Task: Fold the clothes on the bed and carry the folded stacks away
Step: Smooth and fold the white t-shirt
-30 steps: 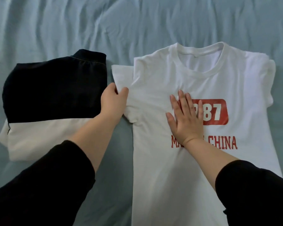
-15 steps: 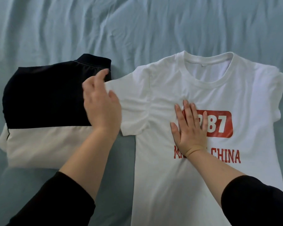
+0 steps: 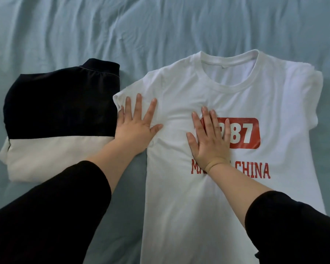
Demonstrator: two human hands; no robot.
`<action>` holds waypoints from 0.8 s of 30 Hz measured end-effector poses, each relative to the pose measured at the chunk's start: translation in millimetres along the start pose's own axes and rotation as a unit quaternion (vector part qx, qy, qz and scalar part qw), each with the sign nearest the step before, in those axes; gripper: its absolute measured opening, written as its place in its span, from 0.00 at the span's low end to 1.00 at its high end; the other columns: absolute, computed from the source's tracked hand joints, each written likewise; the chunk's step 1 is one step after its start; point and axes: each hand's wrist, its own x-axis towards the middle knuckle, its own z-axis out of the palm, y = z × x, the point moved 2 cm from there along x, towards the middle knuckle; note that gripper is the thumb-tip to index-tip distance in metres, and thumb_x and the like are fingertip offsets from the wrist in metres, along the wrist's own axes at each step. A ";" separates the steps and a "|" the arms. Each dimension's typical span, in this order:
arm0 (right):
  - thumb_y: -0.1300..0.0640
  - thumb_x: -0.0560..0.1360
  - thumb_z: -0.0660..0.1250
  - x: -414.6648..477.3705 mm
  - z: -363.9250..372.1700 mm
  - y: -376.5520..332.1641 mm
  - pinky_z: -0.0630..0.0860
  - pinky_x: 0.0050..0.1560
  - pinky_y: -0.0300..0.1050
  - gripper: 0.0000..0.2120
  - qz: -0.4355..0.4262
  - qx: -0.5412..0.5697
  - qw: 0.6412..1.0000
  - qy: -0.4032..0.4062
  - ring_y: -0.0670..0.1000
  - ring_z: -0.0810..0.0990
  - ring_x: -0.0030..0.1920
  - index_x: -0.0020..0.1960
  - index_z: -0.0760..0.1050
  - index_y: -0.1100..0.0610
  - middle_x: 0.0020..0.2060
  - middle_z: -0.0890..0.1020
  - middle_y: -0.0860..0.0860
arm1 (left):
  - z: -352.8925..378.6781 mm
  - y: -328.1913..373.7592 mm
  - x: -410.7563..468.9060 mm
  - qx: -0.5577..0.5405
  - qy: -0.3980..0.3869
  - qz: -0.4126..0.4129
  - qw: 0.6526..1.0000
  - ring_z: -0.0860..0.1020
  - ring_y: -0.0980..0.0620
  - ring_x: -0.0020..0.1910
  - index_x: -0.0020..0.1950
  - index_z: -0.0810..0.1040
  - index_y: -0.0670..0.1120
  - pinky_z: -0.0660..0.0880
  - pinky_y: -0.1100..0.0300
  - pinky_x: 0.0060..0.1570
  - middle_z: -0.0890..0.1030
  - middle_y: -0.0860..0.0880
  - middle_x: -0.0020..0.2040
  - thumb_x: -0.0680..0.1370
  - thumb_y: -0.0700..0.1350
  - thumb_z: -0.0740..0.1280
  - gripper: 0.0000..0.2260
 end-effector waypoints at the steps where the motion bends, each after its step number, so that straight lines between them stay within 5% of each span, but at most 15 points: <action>1: 0.38 0.80 0.37 -0.5 -4.4 0.1 0.35 0.74 0.56 0.29 0.001 0.004 1.000 -0.012 0.48 0.41 0.78 0.79 0.44 0.46 0.79 0.45 0.48 | -6.4 8.6 -4.7 0.008 -0.001 -0.019 1.000 0.32 0.39 0.75 0.74 0.27 0.59 0.31 0.42 0.71 0.31 0.44 0.77 0.80 0.63 0.43 0.30; 5: 0.40 0.81 0.41 5.0 -34.0 10.9 0.28 0.73 0.53 0.27 -0.003 0.167 0.980 -0.106 0.44 0.36 0.76 0.78 0.46 0.44 0.78 0.42 0.44 | -25.0 82.1 -36.0 -0.094 0.048 -0.069 0.992 0.33 0.44 0.76 0.76 0.33 0.59 0.33 0.39 0.71 0.35 0.46 0.79 0.79 0.42 0.55 0.36; 7: 0.43 0.82 0.47 5.9 -62.5 27.4 0.43 0.77 0.53 0.22 0.044 0.393 0.907 -0.144 0.44 0.50 0.77 0.74 0.63 0.45 0.76 0.59 0.44 | -25.7 128.7 -52.2 -0.199 0.024 -0.104 0.974 0.33 0.46 0.77 0.77 0.34 0.59 0.35 0.38 0.71 0.35 0.48 0.79 0.77 0.39 0.56 0.38; 9: 0.42 0.80 0.52 -3.4 -94.2 63.5 0.69 0.67 0.40 0.19 0.126 0.545 0.824 -0.091 0.39 0.72 0.66 0.62 0.76 0.44 0.62 0.78 0.39 | -20.5 175.8 -61.1 -0.270 -0.009 -0.147 0.952 0.34 0.46 0.77 0.77 0.36 0.58 0.37 0.35 0.71 0.35 0.49 0.79 0.78 0.39 0.55 0.37; 11: 0.45 0.79 0.58 -16.1 -121.1 116.6 0.77 0.50 0.34 0.13 0.207 0.559 0.803 0.028 0.38 0.81 0.49 0.47 0.80 0.45 0.45 0.84 0.40 | -15.5 222.8 -59.7 -0.296 -0.023 -0.139 0.945 0.32 0.44 0.76 0.77 0.34 0.57 0.37 0.31 0.70 0.33 0.49 0.78 0.79 0.46 0.58 0.37; 14: 0.54 0.79 0.62 -31.1 -131.6 210.7 0.78 0.46 0.48 0.10 0.352 0.476 0.797 0.119 0.53 0.83 0.43 0.40 0.76 0.50 0.39 0.83 0.48 | -13.3 280.9 -41.4 -0.321 -0.085 -0.108 0.937 0.28 0.41 0.74 0.73 0.26 0.59 0.36 0.29 0.66 0.27 0.47 0.76 0.71 0.67 0.64 0.50; 16: 0.54 0.81 0.59 -28.4 -119.5 254.3 0.76 0.41 0.45 0.10 0.426 0.529 0.734 0.030 0.56 0.81 0.40 0.50 0.77 0.59 0.47 0.83 0.56 | -11.0 301.2 -25.8 -0.330 -0.136 -0.130 0.925 0.22 0.38 0.69 0.68 0.20 0.59 0.31 0.26 0.61 0.20 0.46 0.71 0.59 0.80 0.60 0.59; 19: 0.46 0.81 0.58 -8.2 -101.4 270.7 0.78 0.43 0.41 0.23 0.443 0.675 0.578 -0.118 0.54 0.80 0.46 0.63 0.71 0.66 0.53 0.79 0.59 | -0.3 306.3 -10.2 -0.318 -0.179 -0.175 0.915 0.11 0.40 0.55 0.60 0.13 0.59 0.21 0.28 0.46 0.09 0.47 0.56 0.43 0.86 0.51 0.65; 24: 0.44 0.73 0.70 41.3 -92.0 262.1 0.82 0.41 0.44 0.20 0.403 0.781 0.468 -0.093 0.50 0.85 0.44 0.55 0.78 0.60 0.43 0.86 0.53 | 16.3 307.0 2.0 -0.289 -0.182 -0.210 0.916 0.09 0.42 0.51 0.61 0.13 0.60 0.18 0.31 0.43 0.09 0.49 0.56 0.36 0.87 0.45 0.67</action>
